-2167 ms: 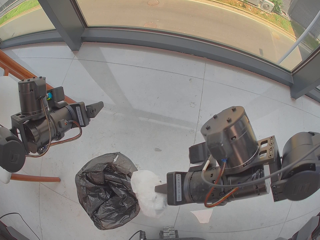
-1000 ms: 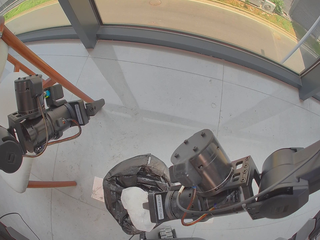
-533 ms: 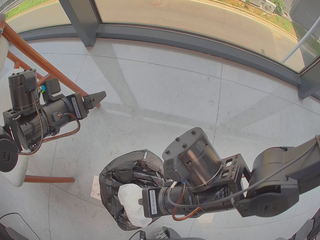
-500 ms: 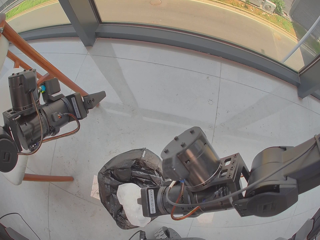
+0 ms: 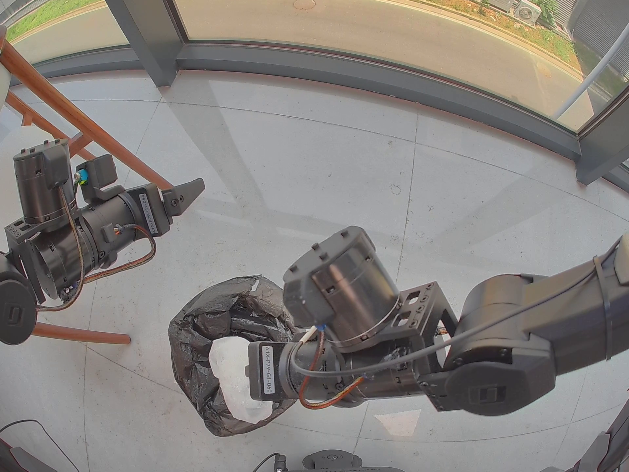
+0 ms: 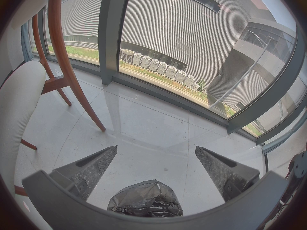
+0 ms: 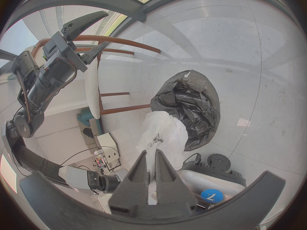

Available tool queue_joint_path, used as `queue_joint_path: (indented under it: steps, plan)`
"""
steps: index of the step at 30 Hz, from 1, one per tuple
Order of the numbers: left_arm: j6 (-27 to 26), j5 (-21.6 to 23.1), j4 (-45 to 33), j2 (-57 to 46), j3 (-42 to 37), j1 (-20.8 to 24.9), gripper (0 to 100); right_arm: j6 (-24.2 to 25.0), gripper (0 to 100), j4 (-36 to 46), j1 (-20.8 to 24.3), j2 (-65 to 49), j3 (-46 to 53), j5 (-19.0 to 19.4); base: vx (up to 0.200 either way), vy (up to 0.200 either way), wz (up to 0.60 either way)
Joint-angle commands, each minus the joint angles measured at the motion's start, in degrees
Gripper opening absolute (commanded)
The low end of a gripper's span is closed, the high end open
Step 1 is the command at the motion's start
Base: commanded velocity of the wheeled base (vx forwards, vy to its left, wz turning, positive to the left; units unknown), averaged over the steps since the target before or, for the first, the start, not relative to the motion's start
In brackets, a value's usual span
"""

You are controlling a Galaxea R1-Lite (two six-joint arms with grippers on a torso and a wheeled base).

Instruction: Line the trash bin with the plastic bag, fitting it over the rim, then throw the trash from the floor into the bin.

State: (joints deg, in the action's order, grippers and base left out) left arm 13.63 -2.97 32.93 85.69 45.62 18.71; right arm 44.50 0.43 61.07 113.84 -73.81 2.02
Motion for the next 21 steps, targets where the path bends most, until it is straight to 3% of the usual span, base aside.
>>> queue_joint_path:
  steps: [1, 9, 21]
  plan:
    - [0.08, -0.01, 0.03, 0.18, -0.09, 0.01, 100, -0.02, 0, 0.01, 0.01, 0.51, 0.07, 0.00, 0.000, 0.200, 0.00]
    - [-0.09, 0.16, 0.03, 0.18, -0.09, 0.01, 100, -0.11, 0, 0.01, -1.57, 0.60, 0.34, -0.35, 0.000, 0.200, 0.00]
    - [-1.68, 0.16, 0.03, 0.27, -0.09, 0.01, 100, -0.99, 0, 0.01, -5.44, 0.42, 6.75, -3.17, 0.000, 0.000, 0.00]
